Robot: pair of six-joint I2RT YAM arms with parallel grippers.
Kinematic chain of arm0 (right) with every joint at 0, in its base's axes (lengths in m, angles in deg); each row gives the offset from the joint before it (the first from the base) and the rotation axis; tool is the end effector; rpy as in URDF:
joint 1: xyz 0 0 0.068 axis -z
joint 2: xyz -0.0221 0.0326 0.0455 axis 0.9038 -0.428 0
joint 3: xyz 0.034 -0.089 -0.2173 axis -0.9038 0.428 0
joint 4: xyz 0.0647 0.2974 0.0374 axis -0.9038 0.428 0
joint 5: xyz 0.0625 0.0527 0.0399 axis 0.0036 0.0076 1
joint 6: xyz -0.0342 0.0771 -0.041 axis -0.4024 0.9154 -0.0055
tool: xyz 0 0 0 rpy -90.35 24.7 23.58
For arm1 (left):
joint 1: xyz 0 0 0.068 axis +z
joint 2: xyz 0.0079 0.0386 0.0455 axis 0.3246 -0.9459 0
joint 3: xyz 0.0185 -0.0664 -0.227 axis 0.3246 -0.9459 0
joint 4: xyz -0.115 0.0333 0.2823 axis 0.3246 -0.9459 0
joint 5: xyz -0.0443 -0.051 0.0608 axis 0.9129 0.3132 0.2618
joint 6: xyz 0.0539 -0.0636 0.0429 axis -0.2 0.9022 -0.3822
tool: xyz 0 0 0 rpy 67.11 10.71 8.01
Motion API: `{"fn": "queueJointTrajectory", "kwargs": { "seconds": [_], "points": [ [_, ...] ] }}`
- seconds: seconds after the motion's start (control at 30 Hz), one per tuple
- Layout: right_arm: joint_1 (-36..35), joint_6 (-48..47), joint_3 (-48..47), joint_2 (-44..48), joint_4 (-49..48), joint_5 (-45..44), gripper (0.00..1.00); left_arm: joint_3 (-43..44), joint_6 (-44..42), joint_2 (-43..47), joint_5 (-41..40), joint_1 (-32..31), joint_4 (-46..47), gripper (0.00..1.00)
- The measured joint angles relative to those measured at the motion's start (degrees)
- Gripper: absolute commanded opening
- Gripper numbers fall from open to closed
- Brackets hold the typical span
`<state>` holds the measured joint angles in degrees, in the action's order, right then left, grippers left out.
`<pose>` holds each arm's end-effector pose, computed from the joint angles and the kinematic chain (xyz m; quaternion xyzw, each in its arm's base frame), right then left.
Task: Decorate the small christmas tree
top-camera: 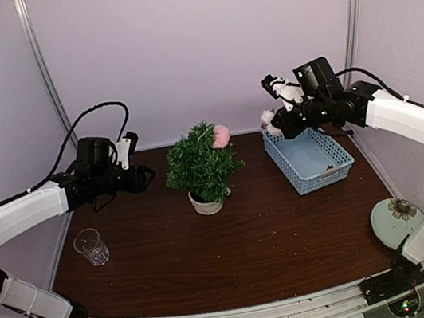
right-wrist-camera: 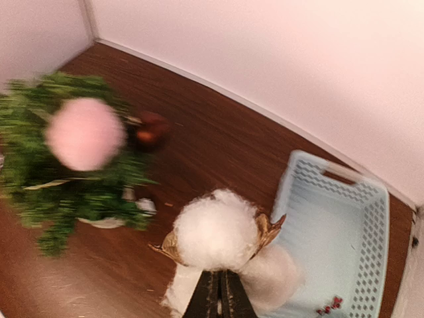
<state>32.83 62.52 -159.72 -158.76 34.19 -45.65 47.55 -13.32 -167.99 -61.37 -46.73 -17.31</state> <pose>0.3629 0.2312 0.2943 -0.2783 0.8364 0.1423 0.4502 0.3529 -0.1947 0.1926 0.1216 0.8679 -0.2119 0.4325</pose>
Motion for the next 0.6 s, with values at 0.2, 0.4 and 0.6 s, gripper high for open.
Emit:
{"fn": "queueJointTrajectory", "kwargs": {
  "seconds": [0.2, 0.4, 0.6],
  "points": [
    [-15.0, 0.8, -2.4, 3.9, -4.7, 2.7, 0.0, -0.9, 0.9, 1.5, 0.0, 0.0, 1.3, 0.48],
    [-21.4, 0.7, -9.7, -4.7, -6.1, 0.1, 0.0, -1.8, 1.5, 2.5, -0.1, 0.0, 2.2, 0.48],
    [-24.2, 0.7, -14.2, -13.2, -5.3, -3.9, 0.0, -3.3, 1.6, 4.1, -0.3, 0.0, 2.5, 0.48]
  ]
}}
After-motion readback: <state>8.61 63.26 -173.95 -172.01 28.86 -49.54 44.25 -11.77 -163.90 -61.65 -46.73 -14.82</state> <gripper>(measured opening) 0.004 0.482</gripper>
